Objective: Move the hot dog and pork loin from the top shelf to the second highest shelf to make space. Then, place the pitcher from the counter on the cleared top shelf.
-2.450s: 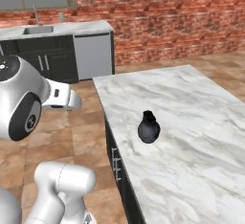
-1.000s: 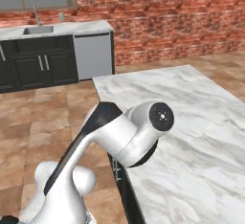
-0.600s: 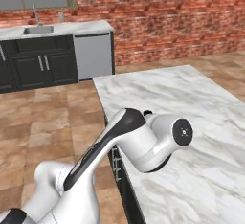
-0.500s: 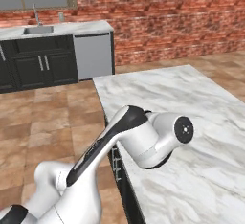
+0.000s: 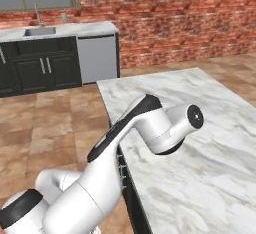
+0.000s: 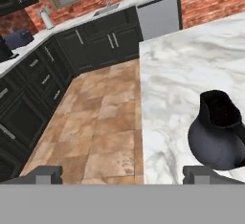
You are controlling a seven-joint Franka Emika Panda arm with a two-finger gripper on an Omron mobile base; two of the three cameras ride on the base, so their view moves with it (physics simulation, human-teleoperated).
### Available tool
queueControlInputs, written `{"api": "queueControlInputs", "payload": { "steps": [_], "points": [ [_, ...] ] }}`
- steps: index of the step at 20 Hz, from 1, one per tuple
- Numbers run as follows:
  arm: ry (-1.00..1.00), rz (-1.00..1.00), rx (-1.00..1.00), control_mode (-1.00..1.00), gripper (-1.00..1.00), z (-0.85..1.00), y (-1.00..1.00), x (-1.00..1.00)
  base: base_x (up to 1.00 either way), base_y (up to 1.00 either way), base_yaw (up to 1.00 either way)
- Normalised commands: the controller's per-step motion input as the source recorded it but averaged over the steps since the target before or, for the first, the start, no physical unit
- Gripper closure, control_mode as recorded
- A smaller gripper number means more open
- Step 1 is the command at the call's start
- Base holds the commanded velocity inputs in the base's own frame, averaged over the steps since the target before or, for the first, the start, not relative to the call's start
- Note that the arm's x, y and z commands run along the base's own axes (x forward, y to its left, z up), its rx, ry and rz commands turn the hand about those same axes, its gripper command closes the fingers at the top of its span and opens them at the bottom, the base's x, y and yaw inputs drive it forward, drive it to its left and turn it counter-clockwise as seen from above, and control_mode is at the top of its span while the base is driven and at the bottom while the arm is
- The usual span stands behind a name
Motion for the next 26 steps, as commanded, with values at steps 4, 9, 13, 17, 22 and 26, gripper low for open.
{"api": "queueControlInputs", "payload": {
  "steps": [4,9,13,17,22,26],
  "points": [
    [-0.03,0.12,-0.08,-1.00,-1.00,-0.46,-0.08,0.32,0.00,0.00,0.00],
    [-0.16,0.13,-0.09,-1.00,-1.00,-0.55,-0.02,0.11,0.00,0.00,0.00],
    [-0.17,0.13,-0.07,-1.00,-1.00,-0.48,-0.02,0.13,0.00,0.00,0.00],
    [-0.22,0.07,0.00,-1.00,-1.00,-0.25,0.00,0.17,0.00,0.00,0.00],
    [-0.17,0.06,0.00,-1.00,-1.00,-0.10,-0.05,0.19,0.00,0.00,0.00],
    [-0.06,0.02,0.00,-1.00,-1.00,-0.02,-0.18,0.12,0.00,0.00,0.00]
  ]
}}
